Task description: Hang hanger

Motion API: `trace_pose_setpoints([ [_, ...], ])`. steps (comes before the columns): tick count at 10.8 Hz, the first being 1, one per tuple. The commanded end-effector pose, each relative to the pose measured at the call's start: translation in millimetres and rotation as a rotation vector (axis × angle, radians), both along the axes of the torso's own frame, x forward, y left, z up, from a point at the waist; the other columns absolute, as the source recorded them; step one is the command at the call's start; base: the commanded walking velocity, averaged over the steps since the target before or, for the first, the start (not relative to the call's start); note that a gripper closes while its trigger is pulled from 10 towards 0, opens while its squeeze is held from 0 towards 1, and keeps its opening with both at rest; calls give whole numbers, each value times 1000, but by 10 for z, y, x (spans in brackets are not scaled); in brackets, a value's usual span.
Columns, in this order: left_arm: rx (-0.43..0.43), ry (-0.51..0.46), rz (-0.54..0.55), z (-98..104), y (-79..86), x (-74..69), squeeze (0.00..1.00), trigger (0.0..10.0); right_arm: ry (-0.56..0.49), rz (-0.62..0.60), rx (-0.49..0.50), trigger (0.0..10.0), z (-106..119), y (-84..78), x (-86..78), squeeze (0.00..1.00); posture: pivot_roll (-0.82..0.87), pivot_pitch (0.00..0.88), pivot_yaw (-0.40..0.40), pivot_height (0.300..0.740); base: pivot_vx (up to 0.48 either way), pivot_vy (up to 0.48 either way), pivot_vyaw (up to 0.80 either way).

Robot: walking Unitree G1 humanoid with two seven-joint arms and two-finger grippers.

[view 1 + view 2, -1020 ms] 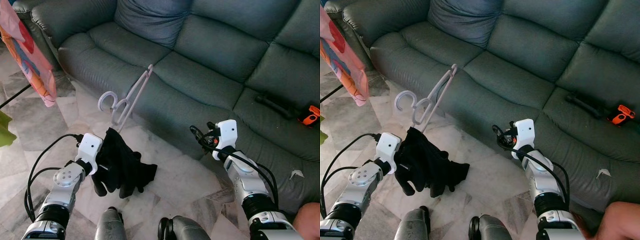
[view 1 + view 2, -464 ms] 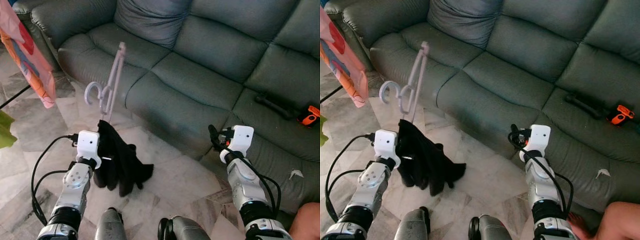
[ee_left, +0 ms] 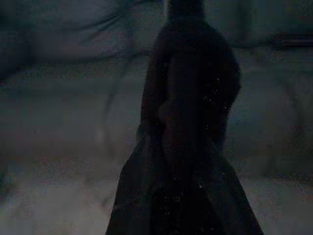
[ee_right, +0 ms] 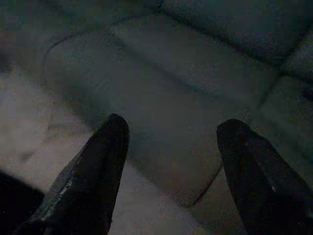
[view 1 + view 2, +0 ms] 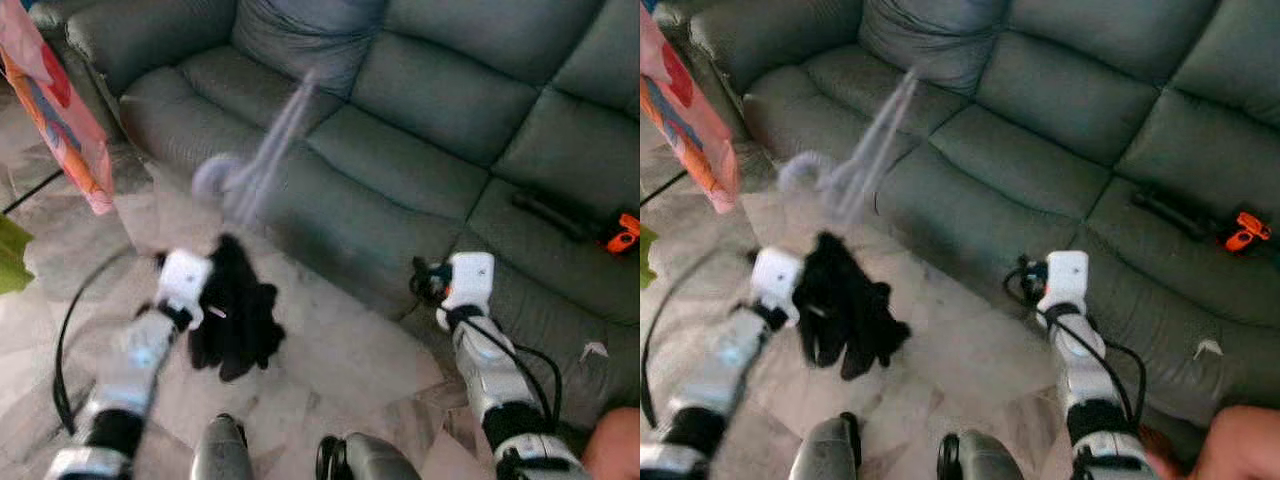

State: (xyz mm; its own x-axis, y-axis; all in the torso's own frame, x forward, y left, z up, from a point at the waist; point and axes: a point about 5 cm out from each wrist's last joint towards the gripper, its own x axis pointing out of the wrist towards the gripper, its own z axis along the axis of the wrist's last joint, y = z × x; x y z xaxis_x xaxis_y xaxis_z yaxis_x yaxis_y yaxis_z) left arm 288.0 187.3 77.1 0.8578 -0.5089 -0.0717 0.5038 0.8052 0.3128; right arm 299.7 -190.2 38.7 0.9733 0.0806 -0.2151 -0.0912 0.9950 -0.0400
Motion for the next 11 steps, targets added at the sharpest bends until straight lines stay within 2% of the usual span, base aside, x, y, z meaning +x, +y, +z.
trace_pose_setpoints([
  [1,29,-43,-96,102,-100,1,0,0,39,55,-5,10000,-25,6,7,0,14,138,-75,740,0,0,0],
  [2,14,-55,-169,248,-158,19,0,0,45,124,20,10000,-13,43,23,0,16,139,-72,740,0,0,0],
  [3,8,-87,-247,432,-266,36,0,0,76,236,107,10000,-4,134,39,0,20,140,-70,740,0,0,0],
  [5,1,-108,-340,569,-423,0,0,0,98,425,182,10000,35,295,31,0,27,140,-65,740,0,0,0],
  [6,-17,-107,-377,643,-489,-29,0,0,120,515,186,10000,33,328,7,0,31,140,-62,740,0,0,0],
  [8,-21,-103,-431,722,-551,-81,0,0,93,575,191,10000,113,312,32,0,34,140,-61,740,0,0,0],
  [10,11,-91,-458,705,-571,-105,0,0,58,612,224,10000,227,285,81,0,35,139,-58,740,0,0,0],
  [11,-16,-81,-499,743,-653,-146,0,0,37,621,226,10000,264,268,93,0,35,139,-58,740,0,0,0],
])
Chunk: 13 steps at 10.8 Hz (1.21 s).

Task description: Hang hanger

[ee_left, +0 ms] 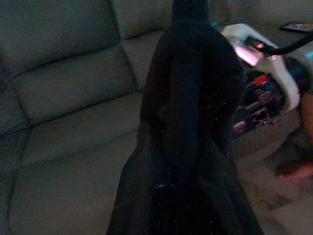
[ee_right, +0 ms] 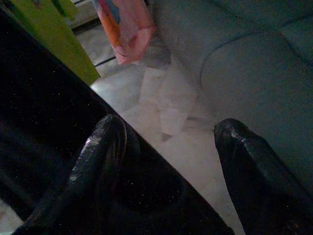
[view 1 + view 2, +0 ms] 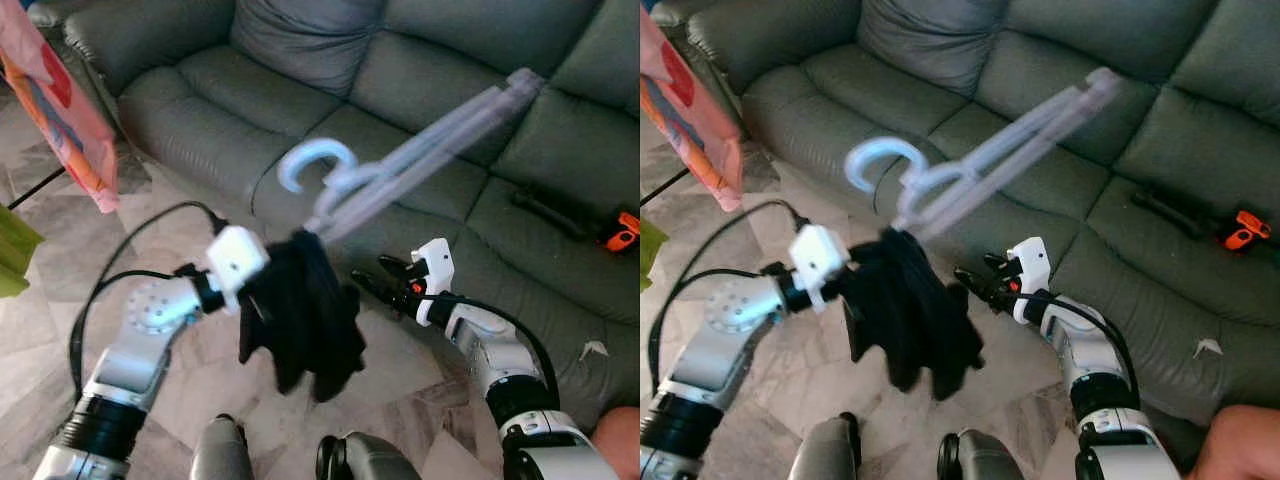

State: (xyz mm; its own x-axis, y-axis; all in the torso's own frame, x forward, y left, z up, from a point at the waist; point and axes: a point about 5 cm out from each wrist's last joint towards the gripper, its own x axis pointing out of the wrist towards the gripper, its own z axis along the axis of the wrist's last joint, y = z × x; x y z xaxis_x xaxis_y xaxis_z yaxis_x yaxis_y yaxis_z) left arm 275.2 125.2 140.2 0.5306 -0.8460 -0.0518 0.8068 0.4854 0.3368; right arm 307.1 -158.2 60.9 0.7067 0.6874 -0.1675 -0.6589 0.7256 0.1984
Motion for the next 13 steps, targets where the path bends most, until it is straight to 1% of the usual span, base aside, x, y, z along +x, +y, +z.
trace_pose_setpoints([
  [1,-9,-61,-54,121,-111,-22,0,0,-23,-4,26,10000,93,-51,43,0,35,140,-55,740,0,0,0],
  [2,-26,-64,-74,156,-167,-22,0,0,-11,25,17,10000,84,-23,40,0,33,140,-55,740,0,0,0],
  [3,-28,-63,-123,207,-262,-66,0,0,23,92,22,10000,42,49,6,0,32,143,-54,740,0,0,0],
  [5,-29,-65,-156,246,-331,-113,0,0,65,214,36,10000,12,173,-49,0,40,150,-55,740,0,0,0],
  [6,-27,-63,-150,234,-327,-103,0,0,83,286,54,10000,30,248,-75,1000,40,150,-55,740,0,0,0],
  [7,-15,-61,-139,221,-302,-104,0,0,82,318,47,10000,41,263,-97,1000,44,154,-58,740,0,0,0],
  [9,-11,-60,-125,227,-282,-106,0,0,101,348,36,10000,34,148,-158,1000,39,163,-57,740,0,0,0],
  [11,-42,-68,-143,312,-344,-107,0,0,107,366,38,10000,76,113,-171,1000,32,166,-54,740,0,0,0],
  [13,-89,-84,-171,452,-426,-139,0,0,131,336,5,10000,2,137,-142,1000,37,170,-57,740,0,0,0],
])
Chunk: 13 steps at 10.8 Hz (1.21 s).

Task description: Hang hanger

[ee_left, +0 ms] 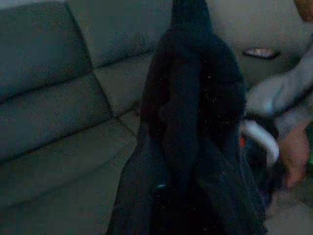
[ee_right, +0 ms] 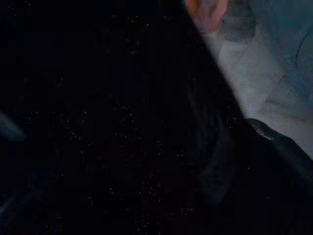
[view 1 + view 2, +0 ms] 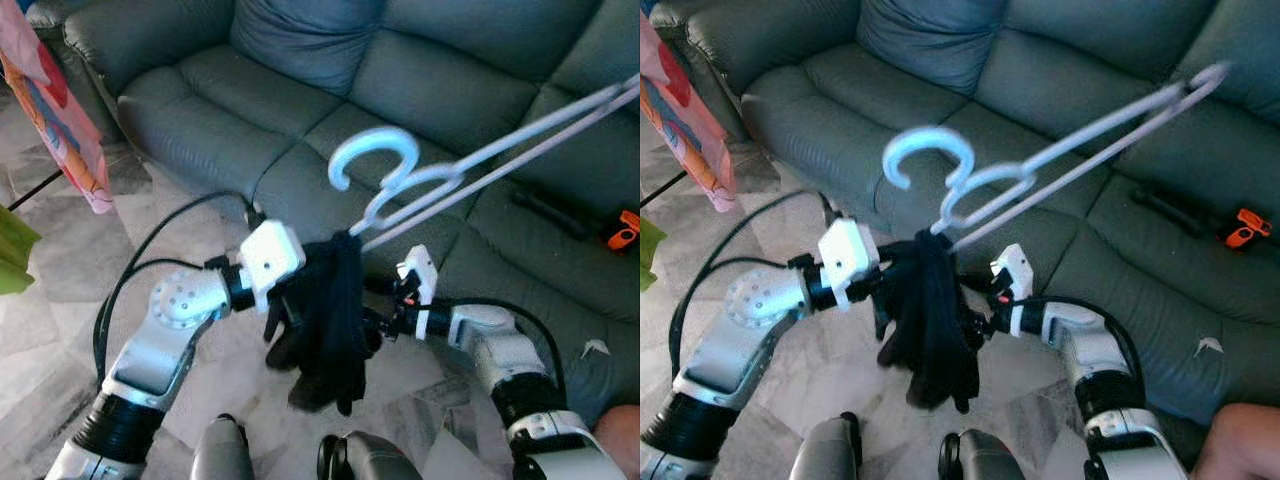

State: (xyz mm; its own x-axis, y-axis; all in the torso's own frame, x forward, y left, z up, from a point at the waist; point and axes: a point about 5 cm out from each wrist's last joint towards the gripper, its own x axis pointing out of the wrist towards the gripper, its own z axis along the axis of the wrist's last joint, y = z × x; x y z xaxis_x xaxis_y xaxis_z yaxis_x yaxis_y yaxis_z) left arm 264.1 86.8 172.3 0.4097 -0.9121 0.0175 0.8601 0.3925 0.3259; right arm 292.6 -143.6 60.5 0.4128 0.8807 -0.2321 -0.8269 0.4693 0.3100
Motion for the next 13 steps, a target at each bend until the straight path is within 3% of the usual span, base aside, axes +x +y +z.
trace_pose_setpoints([
  [1,-55,-68,-33,207,-80,-34,0,0,17,13,-38,10000,-54,38,-10,576,43,171,-58,740,0,0,0],
  [2,-66,-83,-32,260,-99,-33,0,0,24,-6,-114,10000,-129,71,12,467,44,170,-61,740,0,0,0],
  [3,-85,-85,-34,304,-112,-33,0,0,40,-52,-138,10000,-164,65,42,129,44,170,-63,740,0,0,0],
  [4,-149,-95,-39,470,-155,-38,0,0,92,-216,-211,10000,-285,14,109,0,50,170,-66,740,0,0,0],
  [5,-200,-112,-30,613,-167,-26,0,0,153,-401,-245,10000,-401,-92,120,0,61,170,-71,740,0,0,0],
  [6,-206,-114,-23,628,-155,-16,0,0,158,-454,-262,2078,-420,-145,122,0,63,170,-72,740,0,0,0],
  [7,-170,-111,47,561,14,74,0,0,163,-698,-308,0,-419,-474,155,0,64,169,-74,740,0,0,0],
  [8,-107,-83,155,402,296,194,0,0,100,-920,-312,0,-296,-844,201,0,52,173,-75,740,0,0,0],
  [10,-39,-46,261,244,620,288,0,0,-32,-1241,-307,0,2,-1337,265,0,39,175,-75,740,0,0,0],
  [11,-21,-24,300,180,743,313,0,0,-122,-1374,-272,0,217,-1542,301,0,27,175,-75,740,0,0,0],
  [12,17,51,311,-6,910,290,0,0,-308,-1504,-218,0,645,-1754,397,0,16,174,-76,740,0,0,0],
  [13,45,127,269,-171,949,209,0,0,-381,-1527,-193,0,835,-1785,460,0,15,172,-79,740,0,0,0],
])
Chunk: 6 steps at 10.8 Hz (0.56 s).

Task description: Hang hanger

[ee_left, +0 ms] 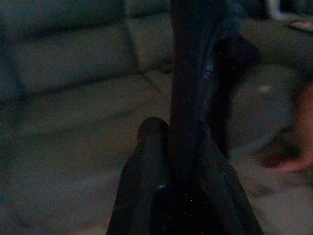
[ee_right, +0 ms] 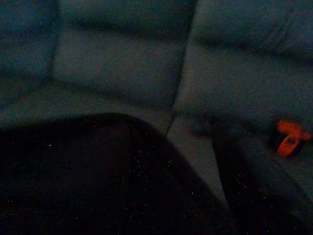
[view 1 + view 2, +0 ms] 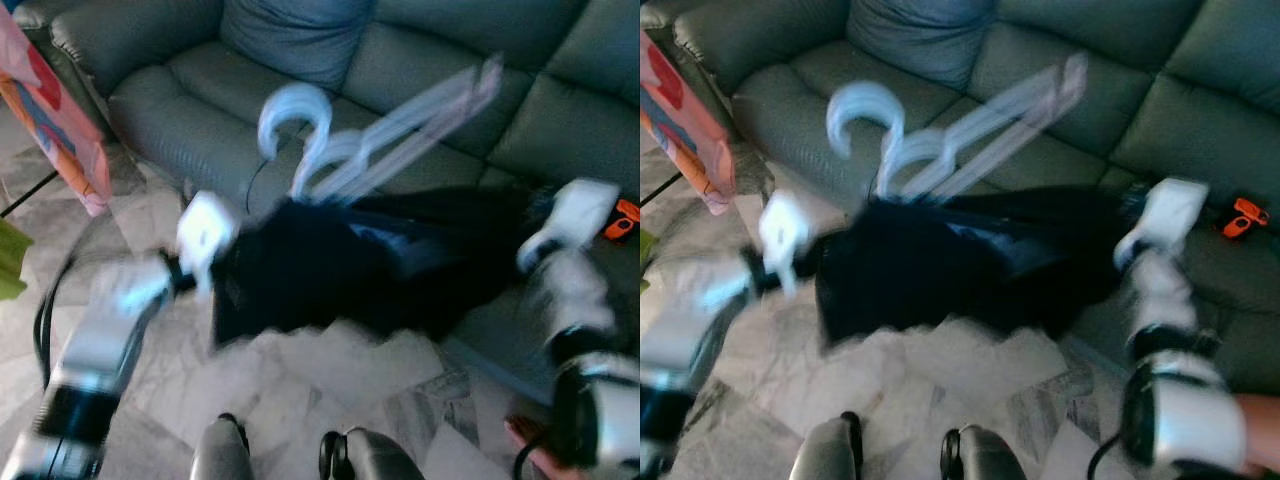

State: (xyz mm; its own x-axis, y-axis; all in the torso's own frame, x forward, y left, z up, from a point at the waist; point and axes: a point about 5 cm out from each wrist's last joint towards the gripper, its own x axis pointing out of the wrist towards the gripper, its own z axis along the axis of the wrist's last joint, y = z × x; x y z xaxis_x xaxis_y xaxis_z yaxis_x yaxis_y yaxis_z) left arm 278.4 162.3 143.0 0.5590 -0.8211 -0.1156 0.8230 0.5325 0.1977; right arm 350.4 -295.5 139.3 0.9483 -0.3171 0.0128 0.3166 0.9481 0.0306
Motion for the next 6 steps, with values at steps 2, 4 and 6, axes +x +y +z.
trace_pose_setpoints([
  [2,7,118,-47,-195,150,-189,0,0,-77,-106,3,0,237,-224,-9,0,19,167,-92,740,0,0,0],
  [4,78,186,-77,-529,181,-329,0,0,-82,-86,7,0,234,-168,20,0,19,164,-96,740,0,0,0],
  [6,202,178,-105,-726,170,-378,0,0,-81,-69,4,0,210,-128,26,0,14,163,-96,740,0,0,0],
])
